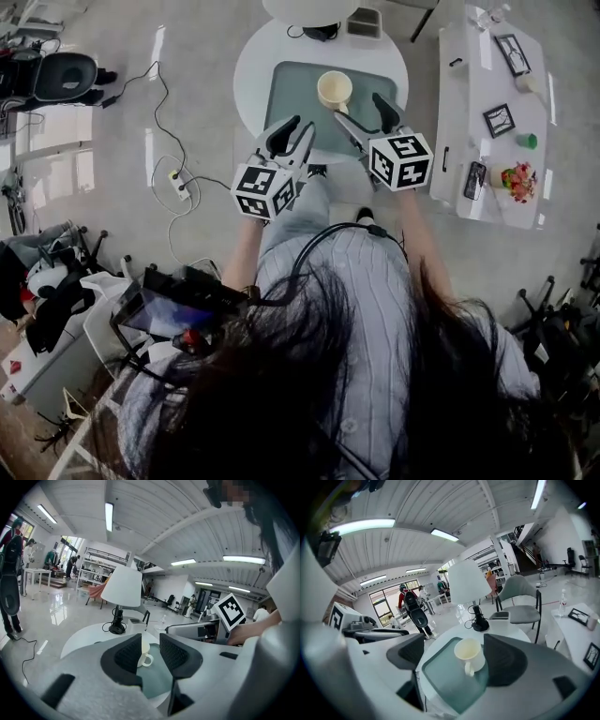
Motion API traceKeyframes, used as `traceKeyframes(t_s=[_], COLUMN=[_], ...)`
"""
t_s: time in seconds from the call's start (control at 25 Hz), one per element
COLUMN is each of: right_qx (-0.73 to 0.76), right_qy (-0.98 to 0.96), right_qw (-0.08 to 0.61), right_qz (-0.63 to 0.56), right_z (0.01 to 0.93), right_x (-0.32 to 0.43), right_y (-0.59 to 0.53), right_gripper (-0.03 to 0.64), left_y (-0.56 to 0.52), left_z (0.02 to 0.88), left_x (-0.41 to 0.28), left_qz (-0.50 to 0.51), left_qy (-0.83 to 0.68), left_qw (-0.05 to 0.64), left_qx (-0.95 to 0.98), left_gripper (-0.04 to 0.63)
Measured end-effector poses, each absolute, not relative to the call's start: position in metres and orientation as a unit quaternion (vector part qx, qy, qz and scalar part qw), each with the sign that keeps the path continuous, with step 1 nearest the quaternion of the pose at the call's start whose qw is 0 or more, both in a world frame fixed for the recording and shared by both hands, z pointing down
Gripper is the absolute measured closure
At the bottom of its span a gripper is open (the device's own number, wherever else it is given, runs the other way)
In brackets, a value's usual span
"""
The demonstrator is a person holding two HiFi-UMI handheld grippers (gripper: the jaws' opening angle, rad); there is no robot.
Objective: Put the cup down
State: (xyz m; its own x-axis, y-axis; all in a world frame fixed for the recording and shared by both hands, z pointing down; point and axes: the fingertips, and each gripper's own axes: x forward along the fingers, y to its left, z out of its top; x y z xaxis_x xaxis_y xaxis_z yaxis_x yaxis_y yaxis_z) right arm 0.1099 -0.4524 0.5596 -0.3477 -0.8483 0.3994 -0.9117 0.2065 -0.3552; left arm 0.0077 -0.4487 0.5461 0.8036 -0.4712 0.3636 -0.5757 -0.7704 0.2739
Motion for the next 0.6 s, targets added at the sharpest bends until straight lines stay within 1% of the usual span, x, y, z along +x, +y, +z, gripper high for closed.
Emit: traceKeyframes(t_s=[0.28, 0.36, 0.4, 0.44, 0.52, 0.6], right_qx=[0.557, 0.554, 0.553, 0.55, 0.545, 0.539], right_qy=[-0.785, -0.787, -0.789, -0.791, -0.796, -0.801], right_qw=[0.044, 0.041, 0.038, 0.035, 0.029, 0.024], right_qz=[0.269, 0.267, 0.266, 0.264, 0.261, 0.258], right_z=[0.542, 0.538, 0.537, 0.536, 0.533, 0.529], right_x=[0.121, 0.123, 0.124, 0.125, 0.127, 0.129], right_y=[-0.413, -0.4, -0.392, -0.385, -0.369, -0.353], right_gripper=[0.21, 0.224, 0.239, 0.27, 0.353, 0.394], left_y=[-0.429, -0.419, -0.413, -0.407, -0.392, -0.376], left_z=[0.533, 0.531, 0.53, 0.53, 0.528, 0.526], left_x=[0.019, 0.019, 0.019, 0.02, 0.021, 0.022], left_qz=[0.122, 0.12, 0.118, 0.117, 0.113, 0.108], left_qy=[-0.312, -0.323, -0.327, -0.332, -0.34, -0.349], left_qw=[0.178, 0.177, 0.176, 0.176, 0.174, 0.172], left_qx=[0.925, 0.922, 0.921, 0.92, 0.917, 0.915], left_gripper=[0.465, 0.466, 0.465, 0.465, 0.465, 0.465])
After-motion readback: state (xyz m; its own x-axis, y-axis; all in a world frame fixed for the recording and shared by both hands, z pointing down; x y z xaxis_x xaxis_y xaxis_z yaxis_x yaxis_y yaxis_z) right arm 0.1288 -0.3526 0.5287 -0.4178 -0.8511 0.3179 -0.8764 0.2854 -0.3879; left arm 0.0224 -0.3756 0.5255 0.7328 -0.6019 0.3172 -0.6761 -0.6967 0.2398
